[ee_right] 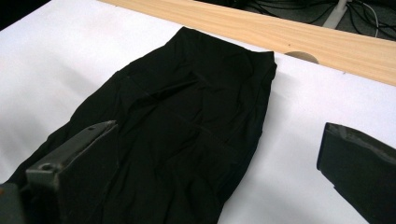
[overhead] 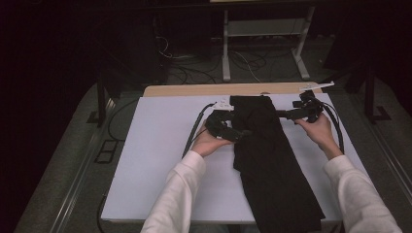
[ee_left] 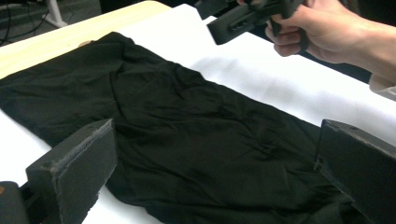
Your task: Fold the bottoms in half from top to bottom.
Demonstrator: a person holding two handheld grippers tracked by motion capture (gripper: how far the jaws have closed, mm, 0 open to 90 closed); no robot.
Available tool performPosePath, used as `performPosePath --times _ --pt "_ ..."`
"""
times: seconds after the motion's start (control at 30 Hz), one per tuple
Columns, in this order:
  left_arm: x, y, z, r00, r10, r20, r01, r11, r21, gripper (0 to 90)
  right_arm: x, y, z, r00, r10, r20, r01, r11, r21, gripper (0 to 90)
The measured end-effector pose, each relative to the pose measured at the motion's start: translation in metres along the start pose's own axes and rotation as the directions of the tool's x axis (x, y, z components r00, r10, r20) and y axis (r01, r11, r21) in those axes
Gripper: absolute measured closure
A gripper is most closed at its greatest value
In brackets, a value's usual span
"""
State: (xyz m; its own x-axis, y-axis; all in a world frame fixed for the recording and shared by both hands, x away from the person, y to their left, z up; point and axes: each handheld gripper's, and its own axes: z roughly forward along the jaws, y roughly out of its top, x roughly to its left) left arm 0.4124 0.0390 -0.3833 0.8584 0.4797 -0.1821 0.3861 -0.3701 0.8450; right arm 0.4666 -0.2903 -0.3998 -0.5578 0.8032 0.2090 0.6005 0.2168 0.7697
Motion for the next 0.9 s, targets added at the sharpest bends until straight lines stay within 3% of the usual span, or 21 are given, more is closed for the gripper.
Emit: performPosePath --times 0.33,0.5,0.7,0.9 --pt "0.021 0.003 0.006 0.9998 -0.020 -0.009 0.020 0.9998 0.008 0.0 -0.001 -0.003 0.002 0.9999 0.013 -0.006 -0.012 1.000 0.008 0.0" --pt "0.034 0.002 0.008 0.9976 -0.069 -0.001 0.069 0.9976 -0.007 0.0 -0.001 -0.005 0.004 0.9998 0.017 -0.008 -0.017 1.000 0.012 0.0" --pt "0.048 -0.003 0.010 0.9940 -0.106 -0.026 0.106 0.9943 -0.013 0.0 -0.004 -0.008 0.006 0.9994 0.034 -0.006 -0.034 0.999 0.016 0.0" --pt "0.059 -0.008 0.016 0.9861 -0.160 -0.042 0.160 0.9870 -0.008 0.0 -0.005 -0.008 0.008 0.9990 0.044 -0.005 -0.043 0.999 0.018 0.0"
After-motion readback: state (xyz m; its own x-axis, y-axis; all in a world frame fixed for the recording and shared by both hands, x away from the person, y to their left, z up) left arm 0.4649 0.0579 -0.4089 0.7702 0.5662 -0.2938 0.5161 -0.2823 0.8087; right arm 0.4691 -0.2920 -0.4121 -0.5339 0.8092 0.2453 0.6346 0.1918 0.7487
